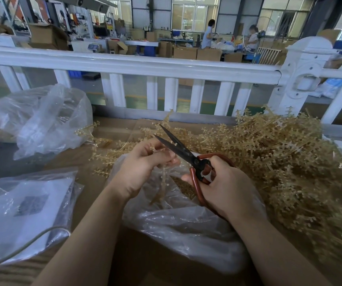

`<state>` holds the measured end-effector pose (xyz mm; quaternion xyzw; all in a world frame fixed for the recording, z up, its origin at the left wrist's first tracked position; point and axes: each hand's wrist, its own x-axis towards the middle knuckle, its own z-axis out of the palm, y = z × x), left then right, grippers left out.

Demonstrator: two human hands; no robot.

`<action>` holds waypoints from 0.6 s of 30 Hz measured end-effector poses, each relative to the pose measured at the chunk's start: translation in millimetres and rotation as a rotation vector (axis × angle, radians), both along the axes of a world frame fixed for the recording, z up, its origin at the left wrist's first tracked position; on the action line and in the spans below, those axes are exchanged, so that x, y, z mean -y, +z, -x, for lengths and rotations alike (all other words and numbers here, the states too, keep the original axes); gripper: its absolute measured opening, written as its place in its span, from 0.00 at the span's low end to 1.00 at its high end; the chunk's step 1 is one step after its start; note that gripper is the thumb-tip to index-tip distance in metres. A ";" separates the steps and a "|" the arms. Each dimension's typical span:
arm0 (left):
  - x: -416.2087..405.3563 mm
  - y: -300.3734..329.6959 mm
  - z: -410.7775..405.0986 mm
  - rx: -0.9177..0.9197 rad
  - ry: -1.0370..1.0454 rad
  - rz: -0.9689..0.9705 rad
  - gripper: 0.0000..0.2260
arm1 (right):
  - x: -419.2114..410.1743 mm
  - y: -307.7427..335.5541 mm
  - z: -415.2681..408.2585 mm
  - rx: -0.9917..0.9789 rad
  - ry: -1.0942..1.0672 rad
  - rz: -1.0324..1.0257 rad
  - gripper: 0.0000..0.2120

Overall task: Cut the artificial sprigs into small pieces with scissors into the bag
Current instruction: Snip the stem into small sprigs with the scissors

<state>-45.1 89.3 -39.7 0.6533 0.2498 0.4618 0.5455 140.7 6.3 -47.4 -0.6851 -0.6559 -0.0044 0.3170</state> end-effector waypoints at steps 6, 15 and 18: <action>1.6 0.0 -3.0 0.067 0.061 -0.043 0.11 | 0.2 0.9 -0.4 0.004 -0.027 0.022 0.42; 1.8 -2.7 -10.4 0.128 0.147 -0.035 0.07 | -1.7 -2.9 -0.7 0.032 -0.059 -0.024 0.37; 1.2 -3.5 -12.4 0.143 0.124 -0.023 0.07 | -1.8 -3.9 -1.3 0.029 -0.057 -0.032 0.36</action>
